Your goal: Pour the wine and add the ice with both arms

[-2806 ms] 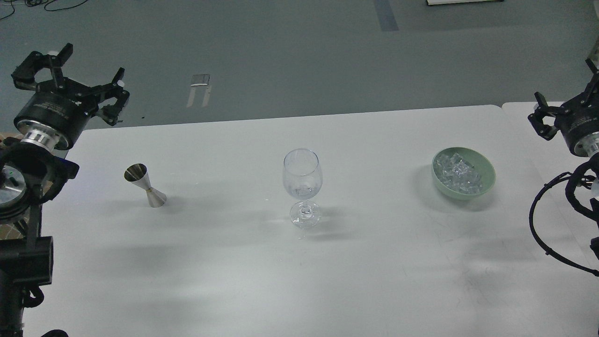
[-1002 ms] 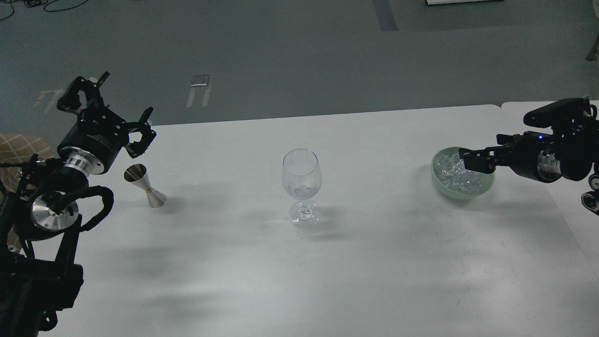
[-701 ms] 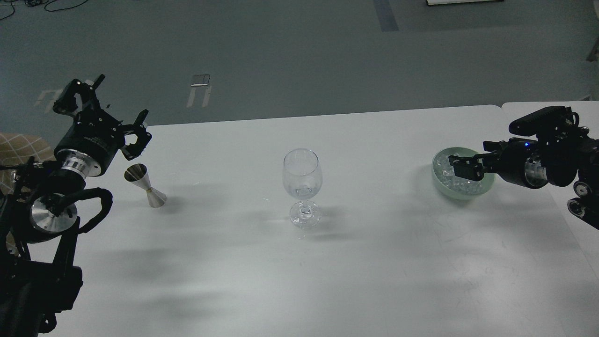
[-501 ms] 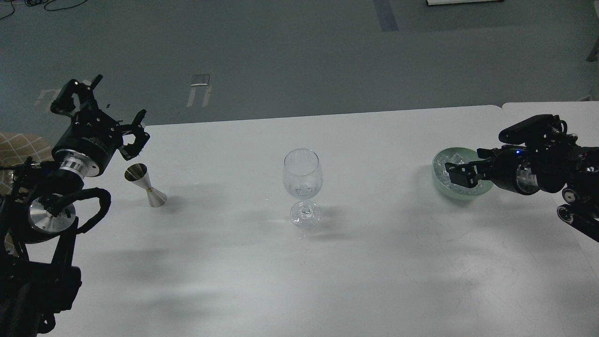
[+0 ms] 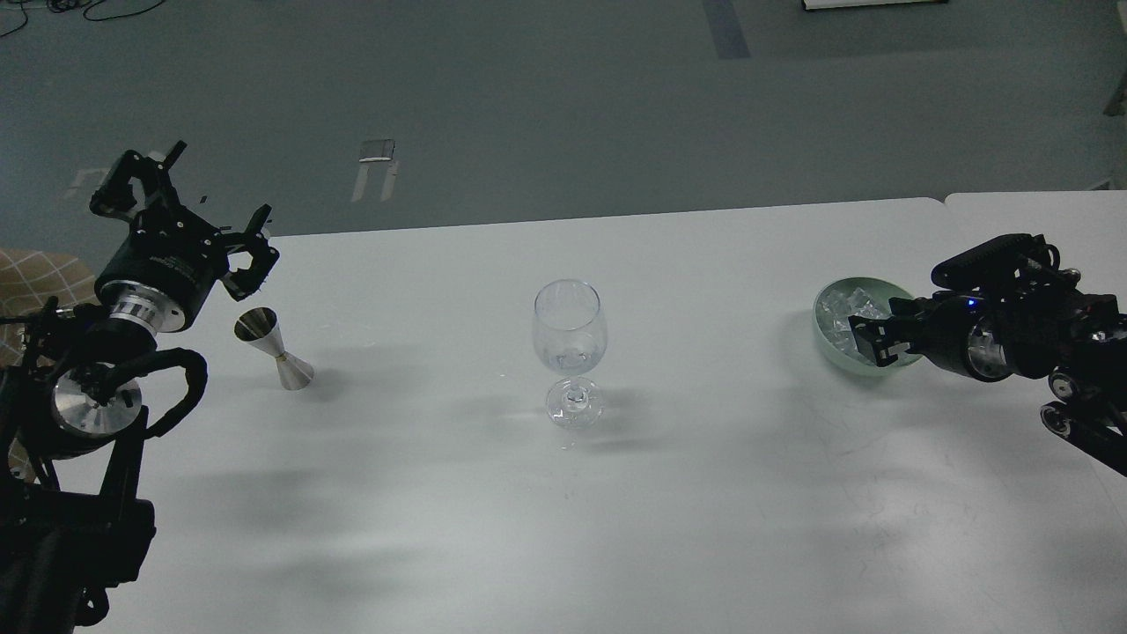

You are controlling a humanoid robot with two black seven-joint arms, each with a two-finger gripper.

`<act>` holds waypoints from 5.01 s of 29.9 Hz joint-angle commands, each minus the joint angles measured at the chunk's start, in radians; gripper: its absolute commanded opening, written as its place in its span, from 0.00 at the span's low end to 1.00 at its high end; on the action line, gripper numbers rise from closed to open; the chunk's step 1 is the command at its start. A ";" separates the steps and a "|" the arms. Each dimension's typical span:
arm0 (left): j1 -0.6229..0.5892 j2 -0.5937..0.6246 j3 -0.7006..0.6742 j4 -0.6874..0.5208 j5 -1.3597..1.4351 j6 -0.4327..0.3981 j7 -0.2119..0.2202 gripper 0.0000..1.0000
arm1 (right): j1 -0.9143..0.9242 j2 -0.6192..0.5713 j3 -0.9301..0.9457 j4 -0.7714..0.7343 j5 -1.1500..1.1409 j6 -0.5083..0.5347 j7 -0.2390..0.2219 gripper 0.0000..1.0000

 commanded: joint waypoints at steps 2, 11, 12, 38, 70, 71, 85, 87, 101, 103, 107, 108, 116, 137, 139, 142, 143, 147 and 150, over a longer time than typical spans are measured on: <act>0.001 -0.001 0.000 0.001 0.000 0.000 0.000 0.98 | 0.000 -0.001 0.000 0.000 -0.001 0.000 -0.007 0.51; 0.004 0.001 -0.008 0.001 0.000 -0.001 0.003 0.98 | -0.005 -0.001 -0.001 0.000 0.001 0.005 -0.007 0.22; 0.008 0.001 -0.011 0.001 0.000 -0.004 0.003 0.98 | -0.009 -0.001 0.000 0.000 0.001 0.008 -0.007 0.19; 0.021 0.014 -0.015 -0.002 0.000 -0.015 0.007 0.98 | 0.001 -0.102 0.269 0.288 0.083 0.011 -0.004 0.15; 0.024 0.054 -0.078 -0.009 0.000 -0.015 0.013 0.98 | 0.254 0.283 0.066 0.470 0.071 0.064 -0.015 0.11; 0.024 0.054 -0.080 -0.009 0.000 -0.016 0.013 0.98 | 0.254 0.283 0.060 0.470 0.071 0.064 -0.015 0.11; 0.024 0.054 -0.083 -0.009 0.000 -0.016 0.011 0.98 | 0.242 0.283 0.045 0.465 0.070 0.063 -0.016 0.15; 0.024 0.054 -0.083 -0.009 0.000 -0.016 0.011 0.98 | 0.244 0.283 0.043 0.462 0.068 0.064 -0.016 0.18; 0.024 0.059 -0.083 -0.009 0.000 -0.015 0.013 0.98 | 0.244 0.283 0.045 0.462 0.068 0.064 -0.041 0.46; 0.024 0.063 -0.083 -0.009 -0.002 -0.015 0.013 0.98 | 0.244 0.284 0.045 0.463 0.068 0.064 -0.041 0.48; 0.024 0.071 -0.084 -0.009 0.000 -0.016 0.013 0.98 | 0.247 0.284 0.048 0.463 0.068 0.063 -0.041 0.50; 0.024 0.071 -0.084 -0.009 0.000 -0.016 0.013 0.98 | 0.247 0.284 0.049 0.463 0.070 0.063 -0.041 0.50; 0.024 0.071 -0.083 -0.009 0.000 -0.015 0.002 0.98 | 0.242 0.332 0.265 0.459 0.105 0.060 -0.042 1.00; -0.001 0.125 -0.075 0.004 0.004 -0.102 -0.004 0.98 | 0.090 0.554 0.856 0.149 0.931 0.041 -0.038 1.00; -0.001 0.125 -0.077 0.003 0.003 -0.107 -0.065 0.98 | 0.089 0.554 0.902 0.057 1.058 0.035 -0.035 1.00; 0.001 0.125 -0.071 0.003 0.001 -0.115 -0.148 0.98 | 0.087 0.556 0.975 -0.044 1.184 0.034 -0.035 1.00; 0.004 0.125 -0.066 0.003 0.001 -0.121 -0.173 0.98 | 0.087 0.556 0.983 -0.072 1.215 0.034 -0.038 1.00; 0.019 0.103 -0.049 0.008 -0.005 -0.219 -0.256 0.98 | 0.086 0.557 0.988 -0.221 1.408 0.040 -0.041 1.00; 0.021 0.067 -0.006 0.008 -0.005 -0.248 -0.253 0.98 | 0.087 0.569 0.986 -0.311 1.562 0.041 -0.041 1.00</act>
